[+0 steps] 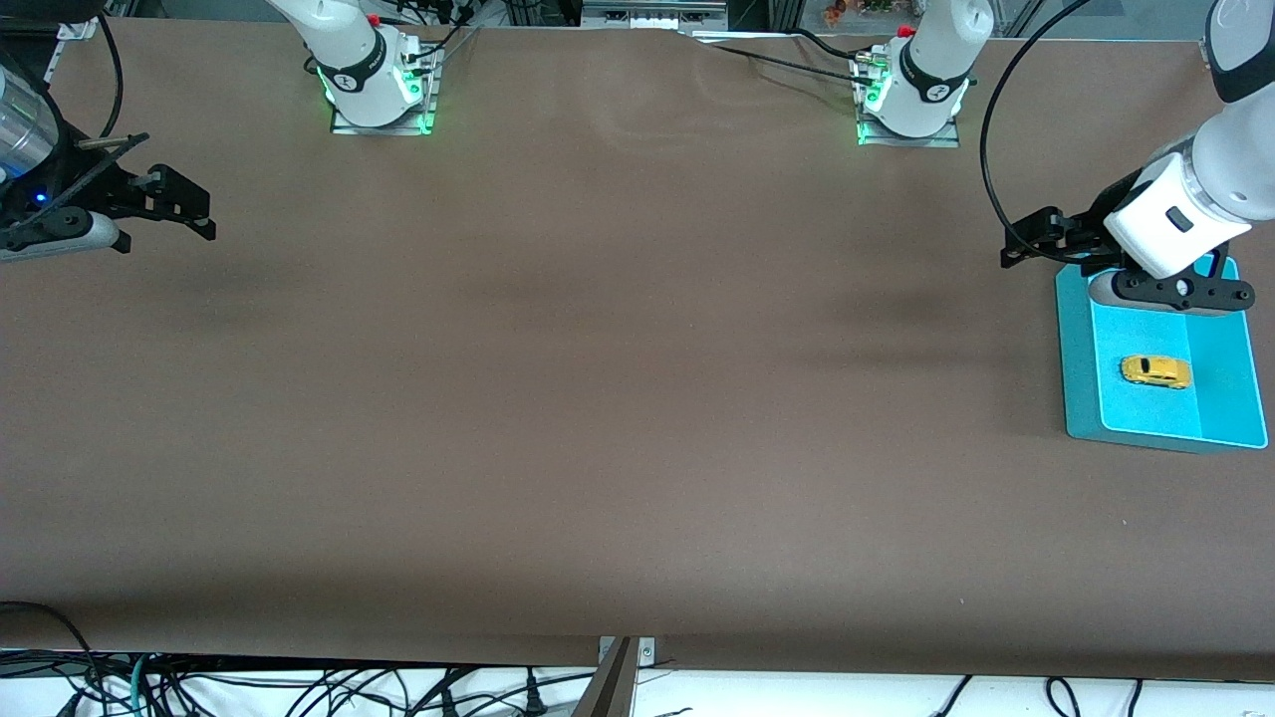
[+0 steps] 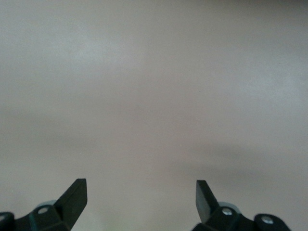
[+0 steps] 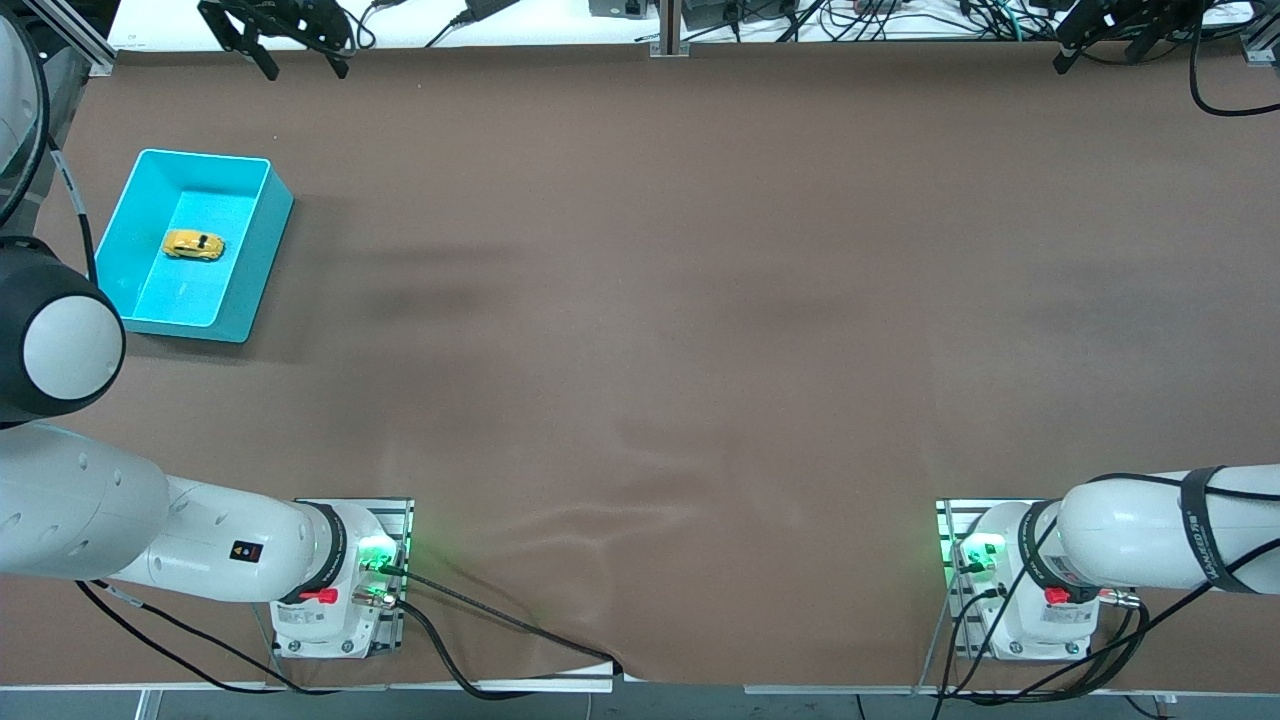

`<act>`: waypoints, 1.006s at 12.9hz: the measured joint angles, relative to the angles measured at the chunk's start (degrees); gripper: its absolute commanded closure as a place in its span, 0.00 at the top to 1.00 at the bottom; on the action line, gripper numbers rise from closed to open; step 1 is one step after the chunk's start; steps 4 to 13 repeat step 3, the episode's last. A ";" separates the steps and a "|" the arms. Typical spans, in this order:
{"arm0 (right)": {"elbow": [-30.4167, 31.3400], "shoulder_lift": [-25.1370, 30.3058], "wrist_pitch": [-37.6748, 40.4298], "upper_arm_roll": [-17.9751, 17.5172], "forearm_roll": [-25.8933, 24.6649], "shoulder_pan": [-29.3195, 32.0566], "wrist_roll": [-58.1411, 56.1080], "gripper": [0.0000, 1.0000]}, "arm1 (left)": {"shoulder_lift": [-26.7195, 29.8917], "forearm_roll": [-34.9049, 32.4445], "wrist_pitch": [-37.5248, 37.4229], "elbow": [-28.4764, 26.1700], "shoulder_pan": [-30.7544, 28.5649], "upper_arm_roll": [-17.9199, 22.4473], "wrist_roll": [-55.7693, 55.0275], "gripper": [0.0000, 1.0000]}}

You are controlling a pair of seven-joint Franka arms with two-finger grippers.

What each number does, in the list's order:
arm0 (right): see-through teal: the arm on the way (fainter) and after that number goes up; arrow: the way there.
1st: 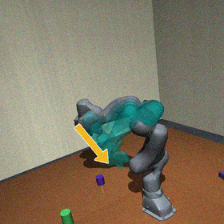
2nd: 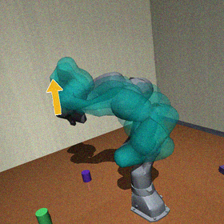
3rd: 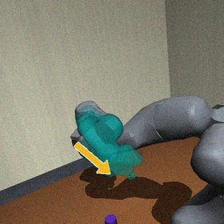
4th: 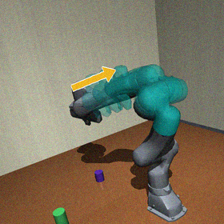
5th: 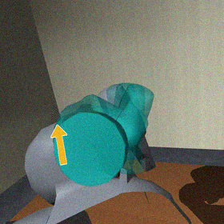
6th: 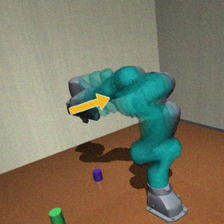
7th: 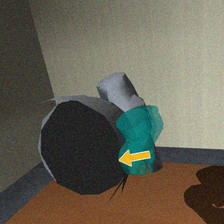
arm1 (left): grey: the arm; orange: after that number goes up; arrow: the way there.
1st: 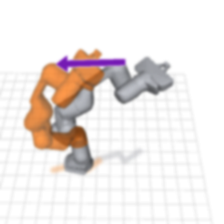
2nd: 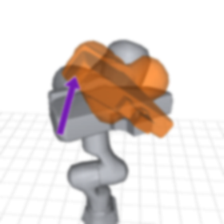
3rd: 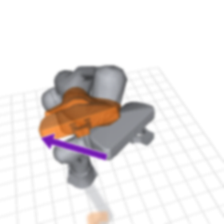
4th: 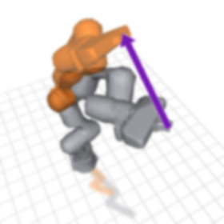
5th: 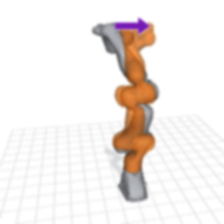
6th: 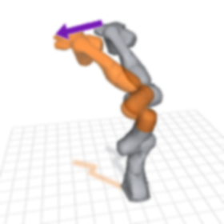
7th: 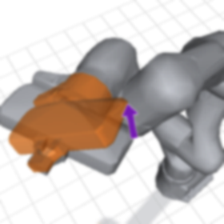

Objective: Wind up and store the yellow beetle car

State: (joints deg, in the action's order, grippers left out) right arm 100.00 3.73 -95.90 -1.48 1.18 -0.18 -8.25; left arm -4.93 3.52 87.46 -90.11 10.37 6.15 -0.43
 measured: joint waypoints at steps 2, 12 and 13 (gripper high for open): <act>-0.02 0.00 0.01 0.00 0.00 0.00 0.00 1.00 | 0.00 -1.15 -0.01 0.03 -0.01 0.02 1.38 1.00; -0.06 0.00 0.01 0.00 0.00 0.00 0.00 1.00 | 0.00 -1.15 -0.01 0.03 -0.01 0.00 1.58 1.00; -0.06 0.00 0.01 0.00 0.00 0.00 0.00 1.00 | 0.00 -1.15 -0.01 0.03 -0.01 0.00 1.58 1.00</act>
